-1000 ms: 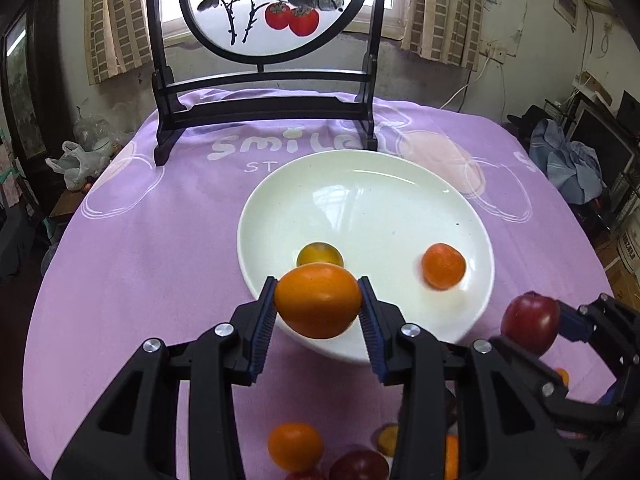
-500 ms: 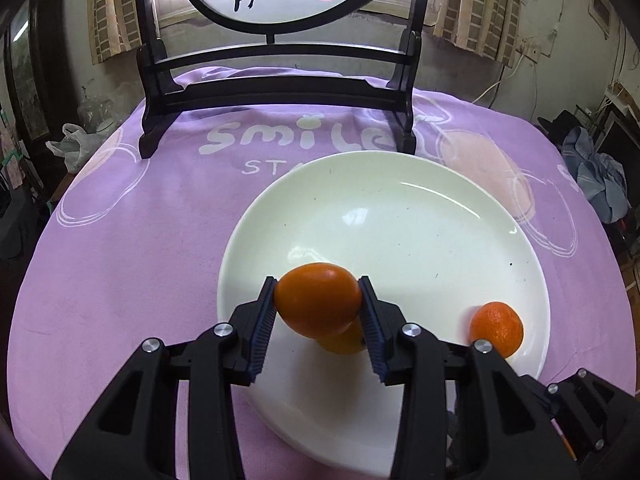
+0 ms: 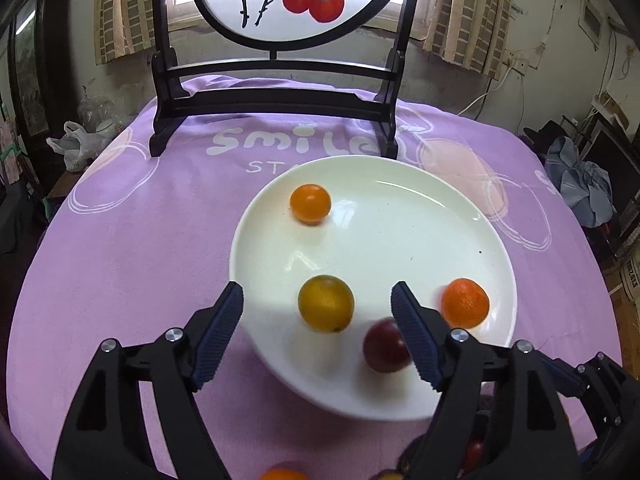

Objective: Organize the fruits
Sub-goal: 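Move both open tools back toward the fruit cluster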

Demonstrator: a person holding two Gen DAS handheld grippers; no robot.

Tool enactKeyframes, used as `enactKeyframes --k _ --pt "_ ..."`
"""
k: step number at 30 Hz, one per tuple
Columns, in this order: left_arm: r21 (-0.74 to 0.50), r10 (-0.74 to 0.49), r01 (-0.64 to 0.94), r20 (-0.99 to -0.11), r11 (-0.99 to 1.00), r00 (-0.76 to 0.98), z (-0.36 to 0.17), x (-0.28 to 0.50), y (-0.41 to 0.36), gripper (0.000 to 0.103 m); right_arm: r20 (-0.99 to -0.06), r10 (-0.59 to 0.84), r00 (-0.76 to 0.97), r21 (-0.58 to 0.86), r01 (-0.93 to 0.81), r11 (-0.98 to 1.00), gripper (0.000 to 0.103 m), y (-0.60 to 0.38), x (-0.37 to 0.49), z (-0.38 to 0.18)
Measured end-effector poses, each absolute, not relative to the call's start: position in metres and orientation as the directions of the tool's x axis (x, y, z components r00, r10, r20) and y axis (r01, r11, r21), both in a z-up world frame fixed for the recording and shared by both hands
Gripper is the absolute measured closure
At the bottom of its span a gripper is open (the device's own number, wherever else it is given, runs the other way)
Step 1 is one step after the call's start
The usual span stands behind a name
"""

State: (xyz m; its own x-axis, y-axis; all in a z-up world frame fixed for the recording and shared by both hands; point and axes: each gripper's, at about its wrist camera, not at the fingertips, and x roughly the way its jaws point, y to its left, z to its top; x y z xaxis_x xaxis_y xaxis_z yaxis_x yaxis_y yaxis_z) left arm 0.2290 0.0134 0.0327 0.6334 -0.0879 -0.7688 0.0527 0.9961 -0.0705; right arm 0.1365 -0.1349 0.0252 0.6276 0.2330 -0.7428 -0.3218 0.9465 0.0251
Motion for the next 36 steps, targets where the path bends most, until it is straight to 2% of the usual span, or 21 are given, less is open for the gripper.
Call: enactKeyframes --k 5,7,9,15,18,22,29,31,33,36 --pt "-0.049 -0.110 0.110 -0.746 0.993 0.657 0.045 0.183 0.009 0.028 -0.740 0.234 0.631 0.040 -0.305 0.951 0.047 -0.158 0.100 0.024" --pt "-0.044 -0.122 0.134 -0.741 0.990 0.661 0.045 0.161 0.008 0.025 -0.735 0.239 0.634 0.059 -0.292 0.955 0.040 -0.168 0.085 0.025" --pt "-0.042 -0.134 0.154 -0.738 0.987 0.661 0.043 0.140 0.007 0.023 -0.732 0.253 0.632 0.080 -0.289 0.954 0.040 -0.176 0.071 0.024" --pt "-0.041 -0.149 0.184 -0.768 0.982 0.622 0.024 0.084 0.004 0.023 -0.741 0.253 0.622 0.099 -0.271 0.958 0.038 -0.189 0.036 0.013" --pt "-0.020 -0.130 0.181 -0.777 0.983 0.616 0.014 0.061 0.005 0.023 -0.740 0.244 0.626 0.094 -0.264 0.960 0.031 -0.190 0.022 0.008" --pt "0.013 -0.070 0.125 -0.770 0.992 0.634 0.004 0.038 0.013 0.023 -0.742 0.273 0.612 0.132 -0.265 0.955 0.031 -0.193 0.008 0.002" --pt "0.004 -0.082 0.143 -0.804 0.990 0.589 -0.010 0.020 0.013 0.023 -0.745 0.292 0.599 0.158 -0.267 0.951 0.030 -0.195 0.000 -0.007" --pt "0.000 -0.095 0.163 -0.814 0.987 0.573 -0.015 0.019 0.009 0.025 -0.746 0.288 0.600 0.155 -0.264 0.952 0.030 -0.196 0.001 -0.008" --pt "-0.004 -0.101 0.173 -0.824 0.985 0.558 -0.021 0.021 0.006 0.033 -0.746 0.288 0.601 0.154 -0.265 0.952 0.030 -0.196 0.001 -0.008" --pt "-0.029 -0.118 0.173 -0.841 0.984 0.528 -0.029 0.027 0.003 0.040 -0.744 0.287 0.604 0.151 -0.266 0.952 0.030 -0.196 0.001 -0.009"
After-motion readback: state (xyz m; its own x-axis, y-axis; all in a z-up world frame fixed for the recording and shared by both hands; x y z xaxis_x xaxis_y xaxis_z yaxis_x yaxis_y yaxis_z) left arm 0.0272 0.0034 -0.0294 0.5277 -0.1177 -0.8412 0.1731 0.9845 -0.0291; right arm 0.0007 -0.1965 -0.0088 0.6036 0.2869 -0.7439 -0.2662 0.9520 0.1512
